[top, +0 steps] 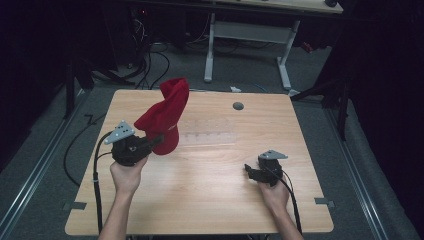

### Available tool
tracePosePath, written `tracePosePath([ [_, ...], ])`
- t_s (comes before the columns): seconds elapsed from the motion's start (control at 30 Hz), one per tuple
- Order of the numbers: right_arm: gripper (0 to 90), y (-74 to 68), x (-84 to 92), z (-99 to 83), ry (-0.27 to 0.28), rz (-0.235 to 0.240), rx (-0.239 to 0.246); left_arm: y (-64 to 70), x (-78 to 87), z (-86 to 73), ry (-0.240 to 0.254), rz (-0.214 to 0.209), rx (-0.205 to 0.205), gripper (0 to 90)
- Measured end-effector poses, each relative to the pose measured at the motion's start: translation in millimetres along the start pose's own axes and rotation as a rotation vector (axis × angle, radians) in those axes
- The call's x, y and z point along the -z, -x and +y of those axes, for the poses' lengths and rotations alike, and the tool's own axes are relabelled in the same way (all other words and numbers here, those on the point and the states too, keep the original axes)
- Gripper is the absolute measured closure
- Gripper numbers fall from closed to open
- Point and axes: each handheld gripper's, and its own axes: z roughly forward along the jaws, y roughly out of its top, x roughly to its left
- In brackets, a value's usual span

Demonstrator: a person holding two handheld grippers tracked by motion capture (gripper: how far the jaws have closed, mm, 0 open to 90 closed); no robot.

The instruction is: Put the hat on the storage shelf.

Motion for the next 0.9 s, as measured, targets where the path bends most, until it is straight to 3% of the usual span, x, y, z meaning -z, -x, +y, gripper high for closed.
tracePosePath([
  [0.4, 36.2, -0.1, 0.0, 0.0, 0.001, 0.0, -0.001, -19.0, -15.7, 13.1, 0.054, 0.058, -0.038, 84.8],
  [0.73, 36.1, 0.0, 0.0, 0.0, 0.0, 0.0, 0.0, -37.7, -31.4, 10.1, 0.061, 0.102, -0.052, 84.8],
  [0.9, 35.9, -0.2, 0.0, 0.0, 0.0, 0.0, -0.001, -42.8, -37.1, 6.0, 0.06, 0.131, -0.078, 84.8],
])
